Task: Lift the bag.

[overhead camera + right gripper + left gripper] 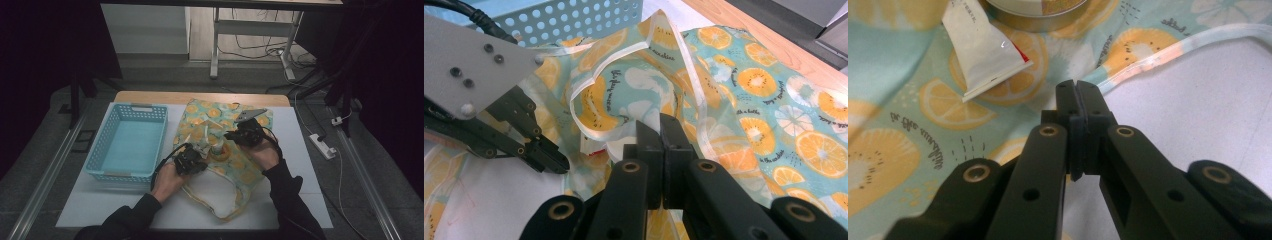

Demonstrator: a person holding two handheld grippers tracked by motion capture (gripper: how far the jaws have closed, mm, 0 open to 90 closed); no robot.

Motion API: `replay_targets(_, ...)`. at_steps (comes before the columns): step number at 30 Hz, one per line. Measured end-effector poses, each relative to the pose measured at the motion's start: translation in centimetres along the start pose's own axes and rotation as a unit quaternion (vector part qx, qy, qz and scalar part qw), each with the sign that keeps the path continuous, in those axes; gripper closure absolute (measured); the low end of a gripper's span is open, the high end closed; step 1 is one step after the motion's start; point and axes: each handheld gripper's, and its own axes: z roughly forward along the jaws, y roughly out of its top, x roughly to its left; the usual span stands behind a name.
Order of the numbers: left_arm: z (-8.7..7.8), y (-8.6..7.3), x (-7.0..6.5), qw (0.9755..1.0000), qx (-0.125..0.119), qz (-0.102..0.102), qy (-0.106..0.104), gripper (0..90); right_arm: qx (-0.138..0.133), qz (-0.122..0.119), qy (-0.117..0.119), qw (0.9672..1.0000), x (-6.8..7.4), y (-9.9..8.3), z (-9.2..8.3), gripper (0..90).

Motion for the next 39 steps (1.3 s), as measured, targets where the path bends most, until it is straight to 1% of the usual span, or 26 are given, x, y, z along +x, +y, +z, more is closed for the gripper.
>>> replay_targets(1, 0.0, 0.0, -0.1, 1.0, -0.003, -0.002, -0.002, 89.6, 0.0, 0.0, 0.0, 1.0, 0.0, 0.0, -0.1, 89.1)
replay_targets(3, -0.2, 0.2, -0.2, 1.0, -0.003, 0.004, -0.005, 89.7, -0.003, 0.001, 0.0, 1.0, 0.0, 0.1, -0.2, 89.1)
replay_targets(6, -0.5, 0.5, -0.5, 0.9999, -0.012, 0.001, -0.006, 89.7, -0.005, 0.001, 0.0, 1.0, 0.0, 0.2, -0.4, 89.1)
replay_targets(8, -0.9, 0.7, -0.6, 0.9997, -0.019, -0.001, -0.012, 89.8, -0.007, 0.0, -0.001, 1.0, 0.0, 0.3, -0.5, 89.1)
replay_targets(10, -1.3, 0.9, -0.7, 0.9996, -0.023, 0.002, -0.013, 89.8, -0.011, 0.002, 0.002, 0.9999, 0.0, 0.4, -0.7, 89.1)
replay_targets(11, -1.4, 1.0, -0.8, 0.9995, -0.027, -0.001, -0.015, 89.8, -0.012, 0.002, 0.003, 0.9999, 0.0, 0.5, -0.8, 89.1)
replay_targets(15, -2.0, 1.6, -1.1, 0.9994, -0.027, 0.0, -0.021, 89.8, -0.014, 0.002, 0.006, 0.9999, 0.1, 0.7, -1.1, 89.2)
replay_targets(17, -2.4, 1.9, -1.2, 0.9993, -0.03, 0.005, -0.023, 89.8, -0.015, 0.001, 0.007, 0.9999, 0.0, 0.8, -1.2, 89.2)
replay_targets(23, -3.4, 2.7, -1.3, 0.9986, -0.039, 0.01, -0.035, 89.9, -0.019, 0.011, 0.018, 0.9996, -0.2, 1.0, -1.6, 89.3)
replay_targets(24, -3.5, 2.7, -1.2, 0.9983, -0.041, 0.009, -0.04, 89.9, -0.019, 0.012, 0.02, 0.9996, -0.3, 1.0, -1.7, 89.3)
replay_targets(29, -4.6, 3.0, -1.0, 0.9972, -0.057, 0.003, -0.048, 89.9, -0.016, 0.011, 0.025, 0.9995, -0.2, 1.4, -1.8, 89.5)
replay_targets(32, -5.4, 3.3, -0.8, 0.996, -0.072, -0.001, -0.054, 89.9, -0.014, 0.006, 0.024, 0.9996, -0.1, 1.8, -1.8, 89.5)
replay_targets(39, -7.2, 4.3, -0.4, 0.9932, -0.096, -0.007, -0.066, 90.0, -0.013, -0.005, 0.023, 0.9996, 0.3, 2.9, -2.4, 89.5)
